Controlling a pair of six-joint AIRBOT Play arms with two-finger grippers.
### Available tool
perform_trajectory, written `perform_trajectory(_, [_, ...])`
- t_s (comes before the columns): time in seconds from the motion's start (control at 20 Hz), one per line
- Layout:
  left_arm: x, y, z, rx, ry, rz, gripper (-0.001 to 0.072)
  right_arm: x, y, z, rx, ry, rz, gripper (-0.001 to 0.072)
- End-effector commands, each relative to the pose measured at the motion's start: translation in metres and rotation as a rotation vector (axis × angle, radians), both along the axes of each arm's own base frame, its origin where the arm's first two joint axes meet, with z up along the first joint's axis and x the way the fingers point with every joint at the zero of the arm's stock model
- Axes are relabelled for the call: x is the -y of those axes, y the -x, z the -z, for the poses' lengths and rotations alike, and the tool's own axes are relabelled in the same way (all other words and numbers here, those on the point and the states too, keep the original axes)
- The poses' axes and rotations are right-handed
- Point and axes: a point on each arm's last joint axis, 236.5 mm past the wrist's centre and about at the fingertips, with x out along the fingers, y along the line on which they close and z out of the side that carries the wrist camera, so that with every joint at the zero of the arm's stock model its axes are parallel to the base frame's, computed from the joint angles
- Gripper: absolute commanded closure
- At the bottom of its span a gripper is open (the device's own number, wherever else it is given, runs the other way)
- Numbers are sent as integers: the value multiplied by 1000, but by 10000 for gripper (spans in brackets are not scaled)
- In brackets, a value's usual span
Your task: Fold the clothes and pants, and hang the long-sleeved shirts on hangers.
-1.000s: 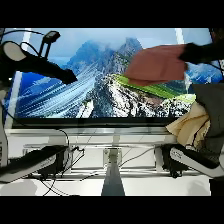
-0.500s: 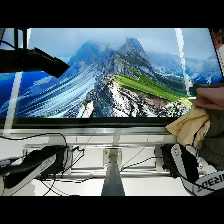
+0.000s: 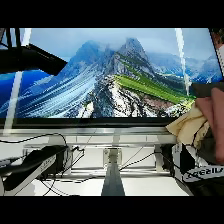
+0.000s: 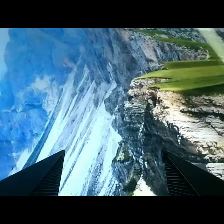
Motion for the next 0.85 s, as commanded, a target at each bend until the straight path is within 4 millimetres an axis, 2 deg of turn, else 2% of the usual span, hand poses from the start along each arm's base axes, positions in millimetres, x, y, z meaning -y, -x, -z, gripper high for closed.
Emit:
perform_trajectory(0.0, [0,0,-1,4,0,-1,2,-16,-57,-1,173,-68,-165,638])
perform_trajectory(0.05, [0,0,-1,4,0,-1,2,-26,-81,-5,213,-74,-268,692])
perform_trajectory(0.15, [0,0,-1,4,0,-1,2,-47,-119,-13,253,-61,-462,693])
perform_trajectory(0.3, [0,0,-1,4,0,-1,2,-79,-159,-18,202,17,-745,693])
perform_trajectory(0.4, [0,0,-1,4,0,-1,3,-109,-183,-18,152,75,-956,693])
perform_trajectory(0.5, [0,0,-1,4,1,-1,2,-133,-199,-16,120,110,-1099,692])
perform_trajectory(0.6, [0,0,-1,4,0,-1,2,-148,-209,-16,125,116,-1157,692])
perform_trajectory(0.8, [0,0,-1,4,0,-1,2,-156,-211,-17,130,113,-1182,692])
